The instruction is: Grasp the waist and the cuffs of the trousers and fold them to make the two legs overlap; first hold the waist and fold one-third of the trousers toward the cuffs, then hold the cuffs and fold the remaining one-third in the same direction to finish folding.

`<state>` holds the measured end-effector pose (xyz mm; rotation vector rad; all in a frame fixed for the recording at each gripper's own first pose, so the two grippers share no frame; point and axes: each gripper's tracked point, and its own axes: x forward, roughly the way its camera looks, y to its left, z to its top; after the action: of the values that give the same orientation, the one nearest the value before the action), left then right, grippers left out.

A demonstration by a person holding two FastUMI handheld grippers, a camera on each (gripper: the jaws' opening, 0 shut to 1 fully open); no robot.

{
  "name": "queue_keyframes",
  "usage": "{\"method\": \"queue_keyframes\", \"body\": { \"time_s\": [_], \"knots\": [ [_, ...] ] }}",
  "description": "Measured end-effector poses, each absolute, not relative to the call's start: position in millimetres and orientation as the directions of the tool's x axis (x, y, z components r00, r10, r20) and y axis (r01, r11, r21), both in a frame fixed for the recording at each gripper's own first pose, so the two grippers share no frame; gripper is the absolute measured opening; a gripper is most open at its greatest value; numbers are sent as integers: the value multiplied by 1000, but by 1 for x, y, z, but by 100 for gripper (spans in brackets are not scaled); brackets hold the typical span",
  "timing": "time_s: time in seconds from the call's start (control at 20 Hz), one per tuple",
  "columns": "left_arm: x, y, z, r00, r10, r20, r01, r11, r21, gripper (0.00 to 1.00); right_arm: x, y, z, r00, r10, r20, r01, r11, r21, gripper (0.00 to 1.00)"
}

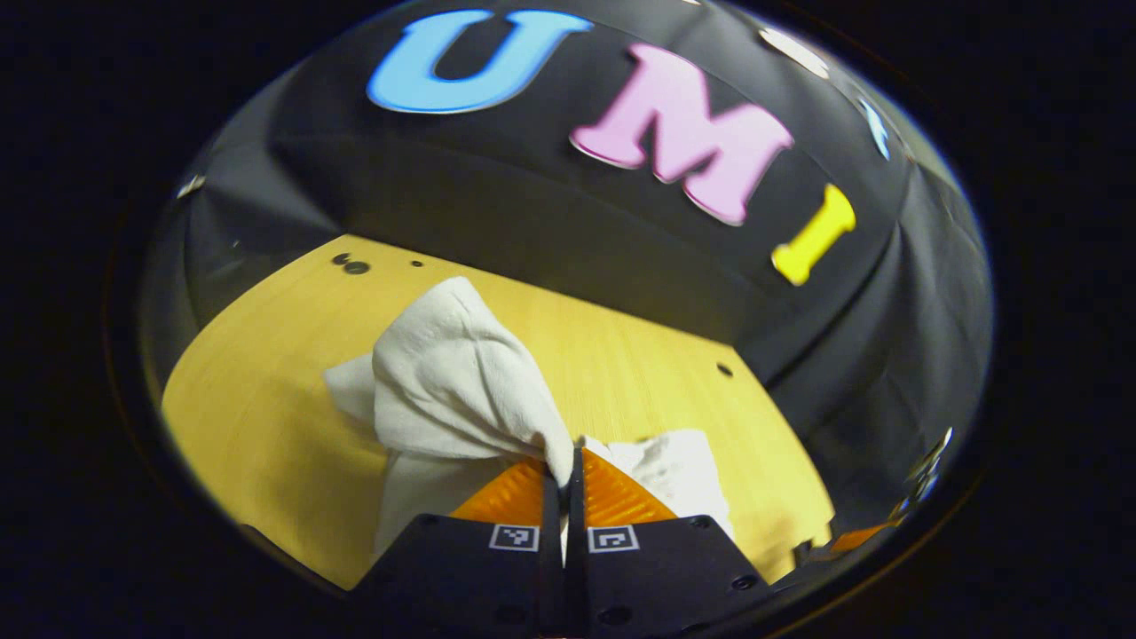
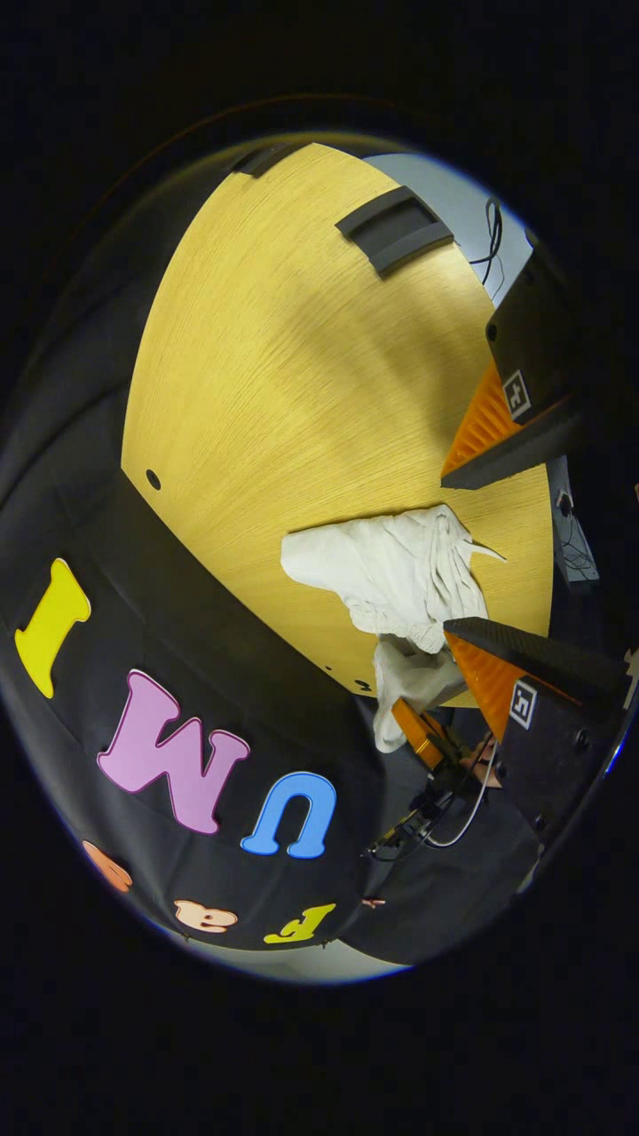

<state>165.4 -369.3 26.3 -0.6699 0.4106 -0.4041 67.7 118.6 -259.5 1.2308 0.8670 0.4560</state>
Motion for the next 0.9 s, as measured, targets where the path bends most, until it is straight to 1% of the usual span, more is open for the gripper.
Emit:
{"method": "queue_keyframes", "body": {
  "time_s": [0.1,0.2,0.4,0.5,0.7,0.9],
  "knots": [
    [158,-397,22,824,-505,-258,296,772,-563,6,66,113,-265,610,719,-332,152,305,940,90],
    [155,-415,13,814,-506,-285,356,822,-444,6,65,109,-270,610,715,-341,164,307,938,90],
    [148,-437,0,799,-509,-320,463,861,-211,6,65,101,-277,615,705,-352,189,302,934,90],
    [142,-446,-7,793,-511,-333,503,856,-115,6,66,98,-280,618,700,-356,200,298,933,90],
    [136,-453,-15,799,-492,-345,542,839,57,6,71,91,-286,629,684,-369,227,292,929,90],
    [130,-461,-28,795,-482,-369,584,773,249,6,74,86,-290,638,673,-374,247,281,927,90]
  ]
}}
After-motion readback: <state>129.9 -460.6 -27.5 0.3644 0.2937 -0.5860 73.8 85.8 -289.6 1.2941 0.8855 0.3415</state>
